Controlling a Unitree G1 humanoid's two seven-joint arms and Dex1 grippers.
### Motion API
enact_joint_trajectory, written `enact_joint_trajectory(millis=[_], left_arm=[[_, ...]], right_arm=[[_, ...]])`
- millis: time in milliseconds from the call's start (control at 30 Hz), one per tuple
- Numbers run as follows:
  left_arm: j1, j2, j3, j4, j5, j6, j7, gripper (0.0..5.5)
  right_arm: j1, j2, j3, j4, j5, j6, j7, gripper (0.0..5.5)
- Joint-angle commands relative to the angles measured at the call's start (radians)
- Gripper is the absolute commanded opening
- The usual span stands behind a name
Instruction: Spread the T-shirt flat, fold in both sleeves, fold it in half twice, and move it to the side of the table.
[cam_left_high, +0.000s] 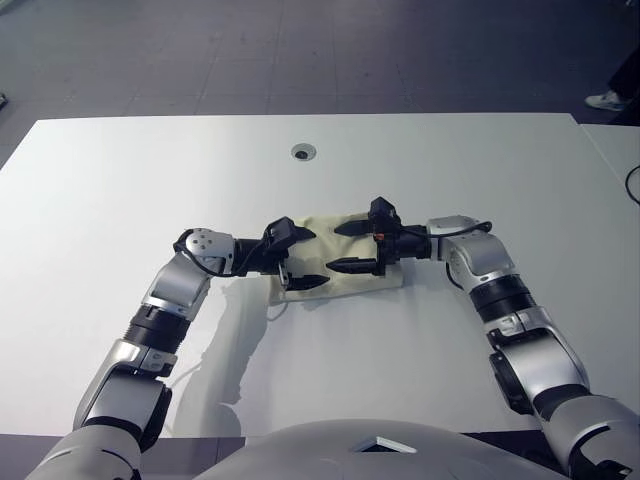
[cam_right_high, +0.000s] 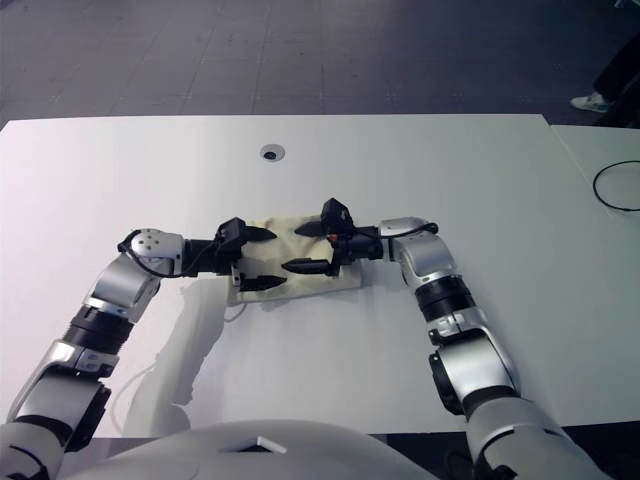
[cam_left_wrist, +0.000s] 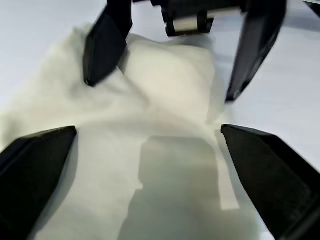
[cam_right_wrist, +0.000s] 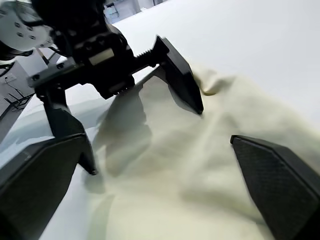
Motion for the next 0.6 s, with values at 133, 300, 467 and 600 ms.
enact_joint_trajectory(millis=[133,300,467,600], left_arm=[[0.008,0.012,0.036,0.088,0.029,-0.053,0.008,5.4],[-0.003,-0.015,0.11,0.025,-0.058,0.024,0.023,5.4],[-0.038,-0.038,0.217,-0.037,-0.183,0.147,0.051,5.4],[-0.101,-0.037,0.3,-0.04,-0.272,0.23,0.068,5.4]], right_arm=[[-0.017,-0.004,-0.015,0.097,-0.054,-0.093,0.014,5.38],[-0.044,0.029,-0.004,-0.026,-0.047,-0.091,0.036,5.38],[-0.033,0.051,0.071,-0.01,-0.133,-0.211,0.051,5.38],[0.008,0.004,0.1,0.06,-0.193,-0.305,0.071,5.38]])
